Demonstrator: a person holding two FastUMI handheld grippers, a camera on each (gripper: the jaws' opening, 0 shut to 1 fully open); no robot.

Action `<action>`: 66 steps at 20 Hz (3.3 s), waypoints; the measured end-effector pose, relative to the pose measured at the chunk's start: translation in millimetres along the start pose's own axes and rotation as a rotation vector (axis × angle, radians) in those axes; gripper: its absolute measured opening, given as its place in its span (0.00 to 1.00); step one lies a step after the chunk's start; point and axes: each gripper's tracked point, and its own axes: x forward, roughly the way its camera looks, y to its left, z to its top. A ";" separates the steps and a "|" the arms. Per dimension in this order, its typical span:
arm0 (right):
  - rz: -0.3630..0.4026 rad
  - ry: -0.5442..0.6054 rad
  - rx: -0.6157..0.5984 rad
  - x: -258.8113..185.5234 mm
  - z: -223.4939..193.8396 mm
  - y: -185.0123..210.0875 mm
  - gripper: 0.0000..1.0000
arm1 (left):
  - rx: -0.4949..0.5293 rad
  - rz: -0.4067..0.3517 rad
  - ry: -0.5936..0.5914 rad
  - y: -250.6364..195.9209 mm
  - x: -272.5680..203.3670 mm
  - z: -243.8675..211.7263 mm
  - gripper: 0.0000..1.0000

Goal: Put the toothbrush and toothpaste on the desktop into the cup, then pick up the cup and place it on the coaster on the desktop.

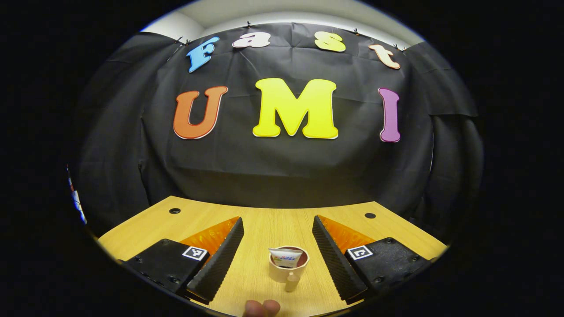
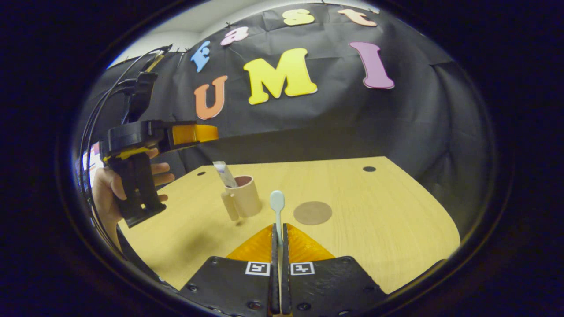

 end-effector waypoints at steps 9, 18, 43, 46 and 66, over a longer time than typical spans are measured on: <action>0.200 -0.197 -0.149 52.7 87.6 78.9 0.02 | 0.009 0.148 0.007 86.4 -66.2 -18.8 0.99; 0.199 -0.373 -0.114 118.8 147.8 93.0 0.02 | -0.025 0.220 0.031 133.4 -90.3 -41.2 0.99; 0.257 -0.291 -0.112 127.3 123.5 107.8 0.75 | -0.022 0.222 0.053 126.0 -84.8 -49.3 0.99; 0.223 -0.312 -0.105 104.0 128.7 87.5 0.99 | -0.025 0.210 0.074 109.5 -84.1 -51.7 0.99; 0.088 -0.070 -0.057 -103.9 8.3 -92.9 0.96 | -0.033 -0.157 0.669 -1.5 -12.1 -95.2 0.99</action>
